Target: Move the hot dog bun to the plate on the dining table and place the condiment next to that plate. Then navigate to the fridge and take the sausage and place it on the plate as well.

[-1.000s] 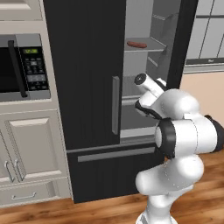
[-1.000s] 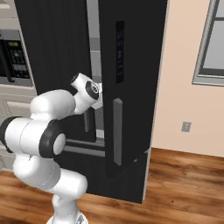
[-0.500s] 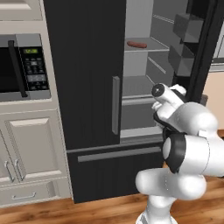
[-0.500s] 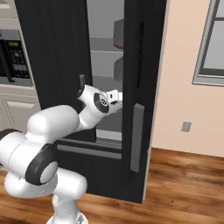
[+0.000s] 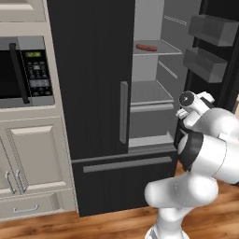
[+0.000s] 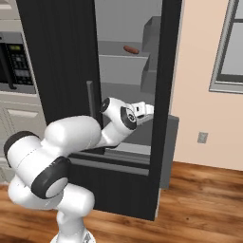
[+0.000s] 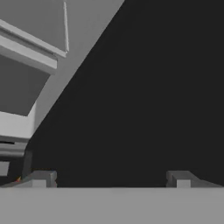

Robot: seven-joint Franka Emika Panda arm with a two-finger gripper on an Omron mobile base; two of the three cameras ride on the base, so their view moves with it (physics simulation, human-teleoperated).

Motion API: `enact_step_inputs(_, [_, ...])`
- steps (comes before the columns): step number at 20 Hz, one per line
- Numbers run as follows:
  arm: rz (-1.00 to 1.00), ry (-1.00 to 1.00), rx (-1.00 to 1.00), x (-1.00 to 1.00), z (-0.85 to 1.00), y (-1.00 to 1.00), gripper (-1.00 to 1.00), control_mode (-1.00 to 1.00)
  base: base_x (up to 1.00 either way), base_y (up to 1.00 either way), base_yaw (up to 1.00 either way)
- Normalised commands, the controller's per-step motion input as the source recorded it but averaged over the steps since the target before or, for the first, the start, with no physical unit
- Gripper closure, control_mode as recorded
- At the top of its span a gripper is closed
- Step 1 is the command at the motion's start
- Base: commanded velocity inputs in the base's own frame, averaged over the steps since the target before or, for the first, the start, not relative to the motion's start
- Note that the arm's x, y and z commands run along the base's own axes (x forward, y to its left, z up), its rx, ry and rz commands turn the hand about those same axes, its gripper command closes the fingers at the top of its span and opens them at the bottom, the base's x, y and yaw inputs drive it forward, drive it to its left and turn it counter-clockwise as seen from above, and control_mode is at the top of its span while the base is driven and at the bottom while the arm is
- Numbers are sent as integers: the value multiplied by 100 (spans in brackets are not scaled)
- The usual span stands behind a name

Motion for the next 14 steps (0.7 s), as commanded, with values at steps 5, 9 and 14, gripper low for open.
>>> enact_step_inputs(5, [6, -18, 3, -49, 0, 31, -100, -100, 0, 0, 0])
enact_step_inputs(9, [10, -20, 18, -9, 6, 76, -100, -100, 0, 0, 0])
enact_step_inputs(14, [10, -12, 27, 0, 12, 94, -100, -100, 0, 0, 0])
